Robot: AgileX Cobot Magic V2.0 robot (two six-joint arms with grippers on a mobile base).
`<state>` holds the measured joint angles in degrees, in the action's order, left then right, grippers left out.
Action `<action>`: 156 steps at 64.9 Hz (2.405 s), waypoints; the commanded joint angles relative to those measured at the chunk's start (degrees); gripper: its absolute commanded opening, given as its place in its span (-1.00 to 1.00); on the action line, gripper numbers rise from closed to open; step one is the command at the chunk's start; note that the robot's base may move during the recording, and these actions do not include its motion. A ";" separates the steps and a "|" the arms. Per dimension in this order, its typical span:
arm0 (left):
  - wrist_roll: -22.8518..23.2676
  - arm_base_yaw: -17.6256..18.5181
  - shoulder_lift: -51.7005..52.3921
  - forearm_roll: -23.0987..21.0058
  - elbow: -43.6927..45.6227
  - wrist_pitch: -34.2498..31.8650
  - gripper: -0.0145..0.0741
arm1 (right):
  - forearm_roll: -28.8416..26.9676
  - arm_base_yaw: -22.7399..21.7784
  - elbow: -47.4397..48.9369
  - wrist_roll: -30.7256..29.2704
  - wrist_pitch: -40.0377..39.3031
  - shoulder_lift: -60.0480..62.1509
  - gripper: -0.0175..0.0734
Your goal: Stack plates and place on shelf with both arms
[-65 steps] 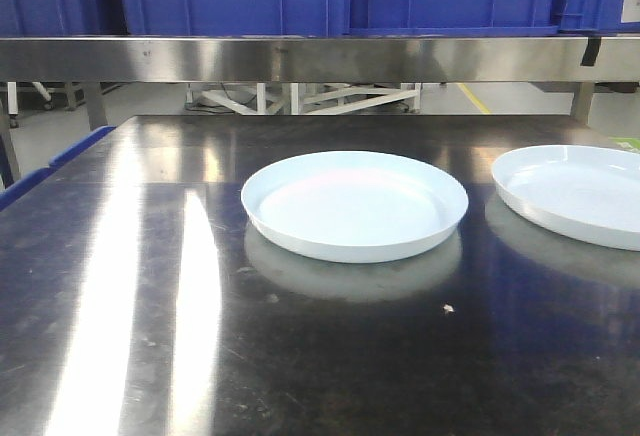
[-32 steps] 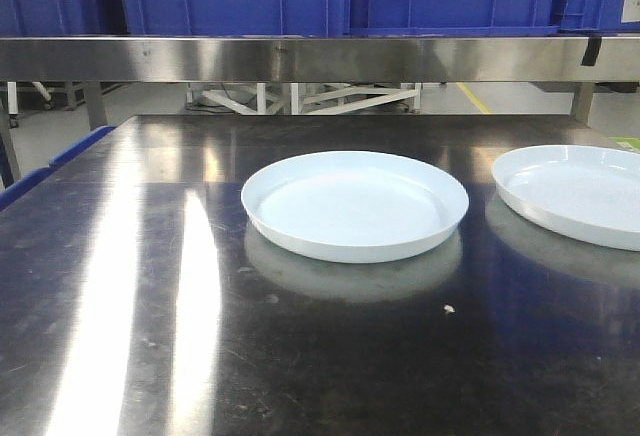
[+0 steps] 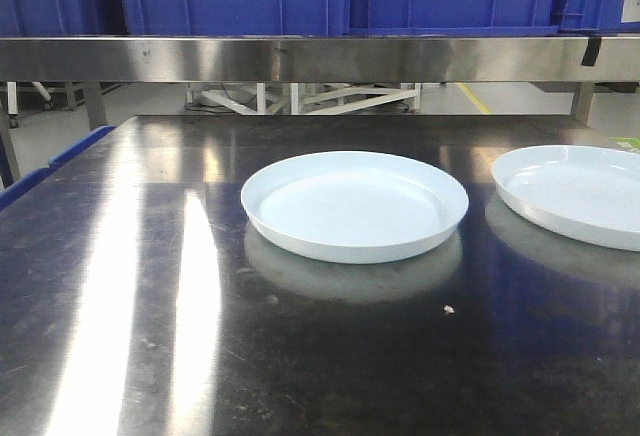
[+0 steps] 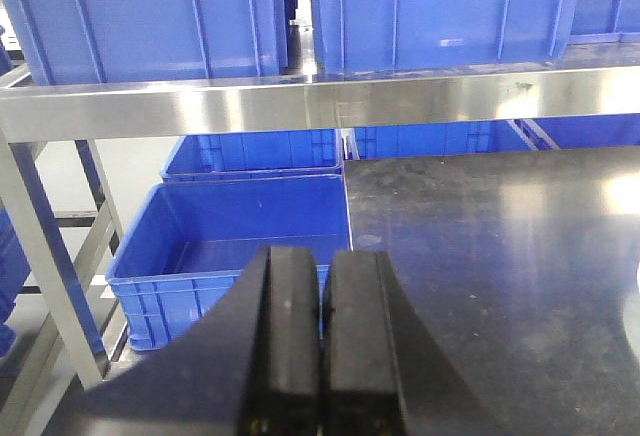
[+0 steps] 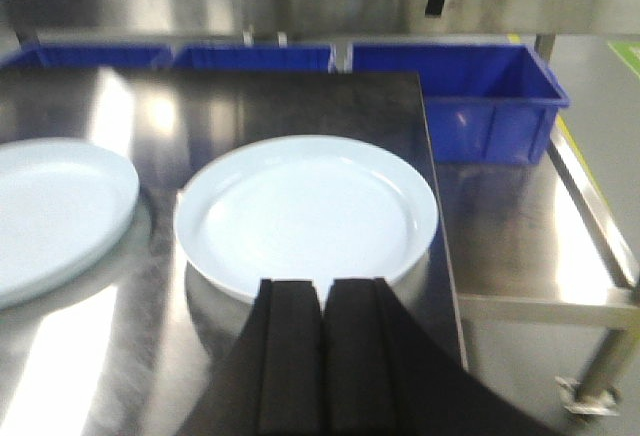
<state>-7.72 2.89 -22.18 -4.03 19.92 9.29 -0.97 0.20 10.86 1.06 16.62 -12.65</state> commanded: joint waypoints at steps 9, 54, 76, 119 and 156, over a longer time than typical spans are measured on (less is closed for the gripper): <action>0.08 0.05 -0.22 -0.11 1.72 -4.56 -0.49 | 4.64 0.09 10.00 -1.06 3.48 -11.52 -0.49; 0.08 0.05 -0.22 -0.11 1.72 -4.56 -0.49 | -12.07 -4.84 33.07 -9.06 18.14 -46.35 -0.48; 0.08 0.05 -0.22 -0.11 1.72 -4.56 -0.49 | -17.22 -15.50 45.54 -15.97 20.28 -62.45 -0.15; 0.08 0.05 -0.22 -0.11 1.72 -4.56 -0.49 | -10.36 -16.25 64.72 -15.97 31.02 -86.47 0.38; 0.08 0.05 -0.22 -0.11 1.72 -4.56 -0.49 | -10.67 -14.94 64.72 -15.97 28.34 -91.32 0.36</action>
<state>-7.72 2.89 -22.18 -3.99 19.92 9.32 -11.18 -14.95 73.90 -14.35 46.36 -106.08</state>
